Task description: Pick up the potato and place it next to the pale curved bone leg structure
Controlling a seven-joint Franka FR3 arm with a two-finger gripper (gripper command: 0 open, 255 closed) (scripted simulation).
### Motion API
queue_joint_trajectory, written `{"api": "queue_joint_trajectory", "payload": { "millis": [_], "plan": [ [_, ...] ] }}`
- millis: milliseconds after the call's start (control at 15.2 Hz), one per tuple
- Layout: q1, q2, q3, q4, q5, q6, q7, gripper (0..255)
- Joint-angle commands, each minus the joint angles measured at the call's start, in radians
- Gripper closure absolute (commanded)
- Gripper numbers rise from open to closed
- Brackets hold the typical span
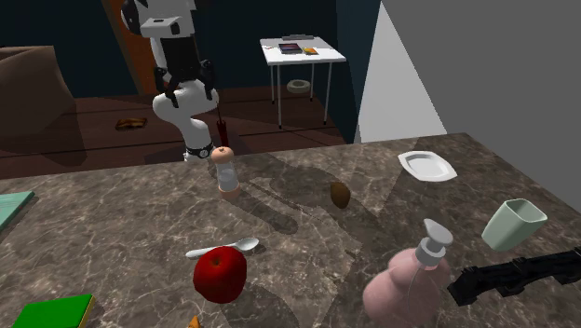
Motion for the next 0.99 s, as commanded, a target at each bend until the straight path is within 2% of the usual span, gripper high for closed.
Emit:
{"api": "queue_joint_trajectory", "payload": {
  "millis": [0, 462, 924],
  "plan": [
    [0.0, 0.0, 0.0, 0.0, 0.0, 0.0, 0.0, 0],
    [0.011, 0.117, 0.153, -0.021, 0.054, 0.107, 0.24, 0],
    [0.011, 0.308, 0.296, 0.037, 0.069, 0.206, 0.48, 0]
  ]
}}
